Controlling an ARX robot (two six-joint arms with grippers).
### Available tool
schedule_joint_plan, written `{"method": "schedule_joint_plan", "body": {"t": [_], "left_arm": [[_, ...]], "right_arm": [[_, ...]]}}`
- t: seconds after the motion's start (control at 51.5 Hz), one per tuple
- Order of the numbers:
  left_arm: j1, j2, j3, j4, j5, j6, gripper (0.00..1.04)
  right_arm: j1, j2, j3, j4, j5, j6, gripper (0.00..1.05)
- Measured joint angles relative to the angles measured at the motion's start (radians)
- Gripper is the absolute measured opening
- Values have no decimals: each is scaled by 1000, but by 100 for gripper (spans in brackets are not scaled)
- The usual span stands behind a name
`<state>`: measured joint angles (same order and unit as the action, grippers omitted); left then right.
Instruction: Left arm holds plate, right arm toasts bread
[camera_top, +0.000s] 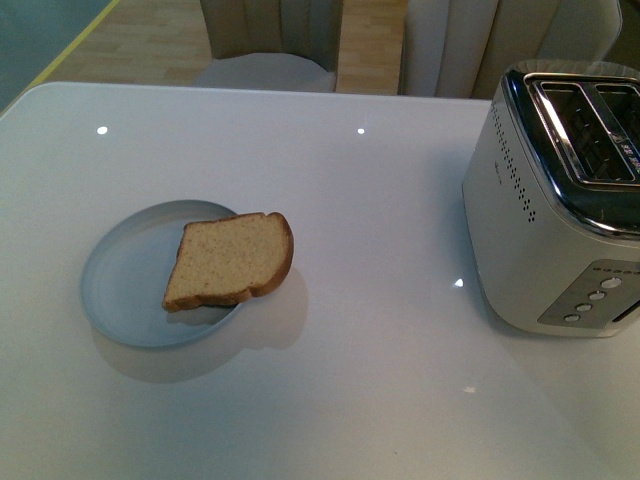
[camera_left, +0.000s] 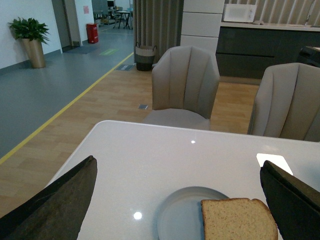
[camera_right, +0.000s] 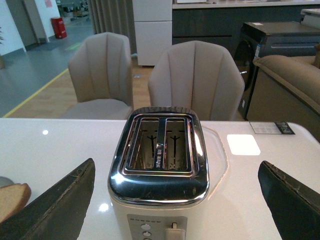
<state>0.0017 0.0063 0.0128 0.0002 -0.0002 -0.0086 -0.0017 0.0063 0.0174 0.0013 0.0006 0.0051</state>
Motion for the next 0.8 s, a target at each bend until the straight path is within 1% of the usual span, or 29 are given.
{"method": "schedule_joint_plan", "body": {"t": [0.504,0.524,0.543,0.582,0.621,0.64,0.66,0.737,0.757,0.776,0.795], "left_arm": [[0,0,0,0,0,0,98],[2,4,2,-6,15,-8,98],[17,25,18,-53,68,-29,98],[63,144,108,-261,258,-114,98],[74,235,157,-383,362,-192,98],[76,245,162,-399,370,-197,98],[83,266,173,-433,413,-219,98],[114,315,205,-435,478,-244,98],[124,333,216,-420,486,-243,98],[149,397,245,-366,520,-234,98],[158,430,256,-341,531,-224,98]], "right_arm": [[0,0,0,0,0,0,96],[0,0,0,0,0,0,96],[0,0,0,0,0,0,96],[0,0,0,0,0,0,96],[0,0,0,0,-3,0,96],[0,-1,0,0,-2,0,96],[0,-1,0,0,-2,0,96],[0,-1,0,0,0,0,96],[0,-1,0,0,0,0,96],[0,-1,0,0,0,0,96],[0,-1,0,0,0,0,96]]}}
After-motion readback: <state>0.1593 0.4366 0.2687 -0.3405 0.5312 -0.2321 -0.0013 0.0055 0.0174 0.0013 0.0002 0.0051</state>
